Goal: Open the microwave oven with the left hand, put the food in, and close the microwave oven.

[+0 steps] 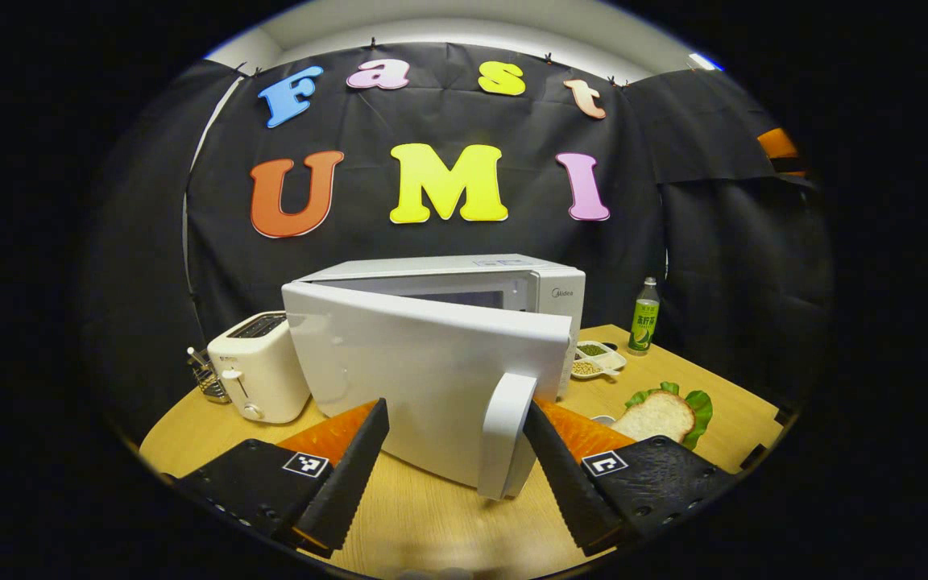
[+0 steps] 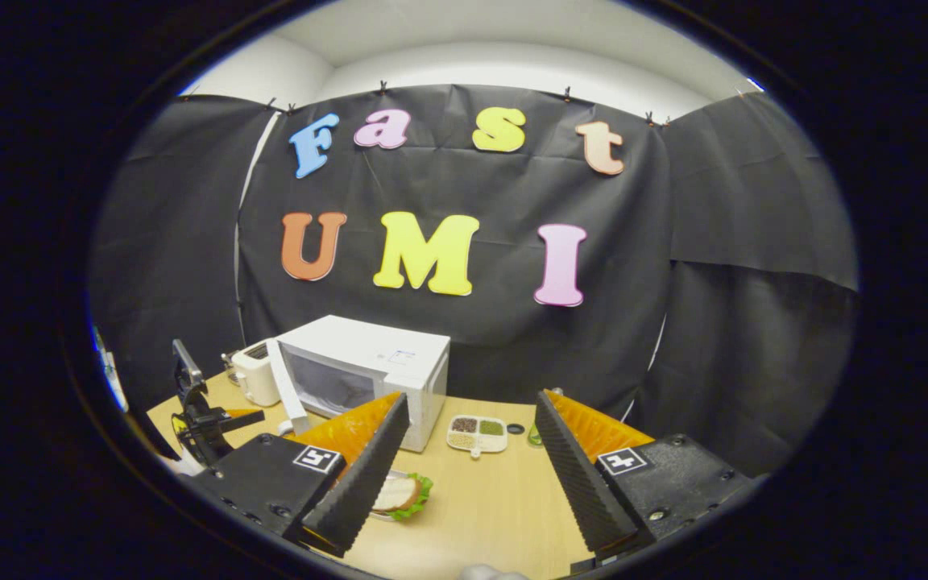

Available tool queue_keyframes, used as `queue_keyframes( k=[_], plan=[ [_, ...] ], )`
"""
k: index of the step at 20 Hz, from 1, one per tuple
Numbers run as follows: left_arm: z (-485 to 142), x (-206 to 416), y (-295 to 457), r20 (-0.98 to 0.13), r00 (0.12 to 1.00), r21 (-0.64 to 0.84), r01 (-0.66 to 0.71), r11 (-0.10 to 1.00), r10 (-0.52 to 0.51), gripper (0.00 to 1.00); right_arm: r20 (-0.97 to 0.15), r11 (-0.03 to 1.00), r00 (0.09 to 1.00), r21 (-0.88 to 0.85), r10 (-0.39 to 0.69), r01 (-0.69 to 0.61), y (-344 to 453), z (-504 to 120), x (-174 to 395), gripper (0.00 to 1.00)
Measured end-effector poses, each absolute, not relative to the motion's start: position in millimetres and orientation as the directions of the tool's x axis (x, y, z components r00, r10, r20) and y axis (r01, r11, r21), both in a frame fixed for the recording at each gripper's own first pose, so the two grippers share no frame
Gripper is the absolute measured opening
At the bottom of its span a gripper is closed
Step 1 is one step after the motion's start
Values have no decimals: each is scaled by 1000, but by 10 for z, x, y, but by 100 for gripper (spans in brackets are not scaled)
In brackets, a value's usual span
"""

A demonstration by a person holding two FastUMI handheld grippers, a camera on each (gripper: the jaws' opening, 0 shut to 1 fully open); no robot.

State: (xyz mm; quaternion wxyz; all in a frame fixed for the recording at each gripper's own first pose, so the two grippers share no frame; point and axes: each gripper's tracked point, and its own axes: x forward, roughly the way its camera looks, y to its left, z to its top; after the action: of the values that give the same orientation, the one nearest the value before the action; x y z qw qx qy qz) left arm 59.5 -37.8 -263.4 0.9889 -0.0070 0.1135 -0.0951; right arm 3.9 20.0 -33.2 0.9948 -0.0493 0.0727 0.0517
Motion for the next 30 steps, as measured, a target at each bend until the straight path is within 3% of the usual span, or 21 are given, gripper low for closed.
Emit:
queue_keyframes(
  k=[3,11,12,16,22,23,24,25,26,27,30],
  plan=[
    [-2632,443,-193,-225,962,9,160,987,-154,98,-150,986,980,-90,127,-141,335,-362,31,96],
    [-2673,-16,434,-265,963,11,64,998,-59,96,-182,975,964,-70,196,-212,685,-553,85,100],
    [-2680,-67,534,-270,962,18,47,999,-41,96,-188,973,961,-69,203,-219,727,-577,90,96],
    [-2694,-274,997,-287,957,56,-24,998,39,96,-209,970,952,-57,222,-238,853,-738,105,100],
    [-2620,-553,1774,-283,939,111,-168,979,194,97,-241,968,942,-40,231,-248,884,-967,170,97],
    [-2585,-581,1859,-281,936,116,-186,976,211,89,-249,968,941,-37,231,-248,870,-1020,188,97],
    [-2561,-611,1911,-278,934,118,-200,973,226,96,-260,968,938,-35,230,-247,852,-1088,224,100],
    [-2522,-619,1941,-275,932,121,-210,970,236,87,-272,968,934,-30,231,-248,836,-1158,245,100],
    [-2494,-641,1957,-272,932,125,-213,969,240,85,-288,968,929,-23,232,-249,817,-1246,271,96],
    [-2475,-662,1967,-270,931,127,-218,968,245,95,-305,967,922,-15,236,-253,798,-1345,302,96],
    [-2395,-668,1869,-263,936,117,-210,971,234,96,-370,967,896,30,247,-254,730,-1699,384,100]
  ],
)
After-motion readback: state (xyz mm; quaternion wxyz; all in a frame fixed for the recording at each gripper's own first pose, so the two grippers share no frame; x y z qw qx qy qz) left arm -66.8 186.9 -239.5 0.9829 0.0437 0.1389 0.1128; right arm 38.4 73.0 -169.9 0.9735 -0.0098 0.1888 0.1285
